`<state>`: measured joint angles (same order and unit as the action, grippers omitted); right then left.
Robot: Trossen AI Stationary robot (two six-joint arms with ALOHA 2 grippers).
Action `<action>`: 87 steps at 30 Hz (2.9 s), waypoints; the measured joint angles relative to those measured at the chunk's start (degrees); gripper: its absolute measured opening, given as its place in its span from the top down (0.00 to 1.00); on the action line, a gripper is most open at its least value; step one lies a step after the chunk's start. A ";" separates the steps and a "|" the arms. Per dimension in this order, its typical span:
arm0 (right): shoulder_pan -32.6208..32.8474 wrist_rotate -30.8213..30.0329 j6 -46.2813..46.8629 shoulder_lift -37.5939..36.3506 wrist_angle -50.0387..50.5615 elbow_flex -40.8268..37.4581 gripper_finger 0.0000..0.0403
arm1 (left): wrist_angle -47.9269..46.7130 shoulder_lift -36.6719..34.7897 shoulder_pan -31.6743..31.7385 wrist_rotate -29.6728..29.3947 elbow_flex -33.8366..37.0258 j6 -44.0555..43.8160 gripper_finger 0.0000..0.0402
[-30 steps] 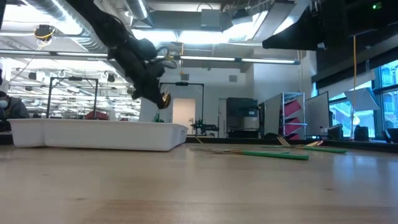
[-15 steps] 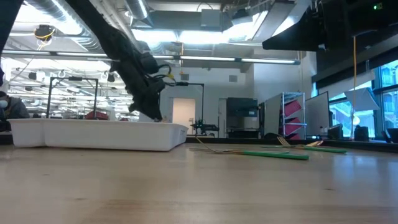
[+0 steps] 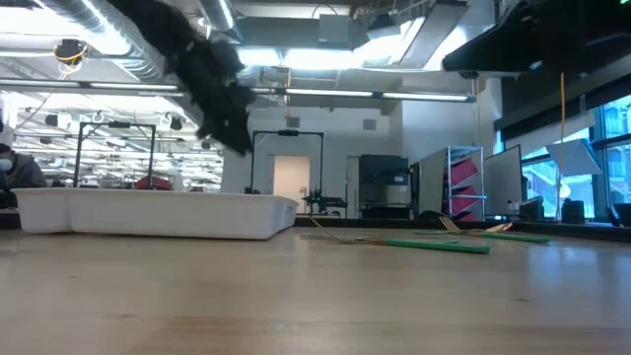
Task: Sort silverware
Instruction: Put the green fork into the white cutlery tray
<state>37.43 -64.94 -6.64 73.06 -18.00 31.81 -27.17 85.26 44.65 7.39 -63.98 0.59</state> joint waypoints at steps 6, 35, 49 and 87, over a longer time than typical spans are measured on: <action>-3.03 22.59 24.08 -11.60 21.84 0.04 0.58 | 10.62 -6.11 -16.32 -7.56 4.31 -0.24 0.74; -38.59 61.83 11.02 24.24 -4.20 -2.82 0.63 | 83.54 12.13 -61.73 -32.12 29.42 -5.06 0.83; -34.14 52.11 16.37 27.48 -14.27 -6.06 0.94 | 53.43 -2.39 -75.63 -85.08 29.37 -15.81 0.83; -35.82 53.41 12.19 31.14 -11.78 1.82 0.72 | 38.32 -1.06 -72.40 -75.42 29.98 -38.10 0.83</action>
<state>1.61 -11.53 5.55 104.20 -29.78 33.63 11.16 84.20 -27.75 -68.03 -34.00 -37.52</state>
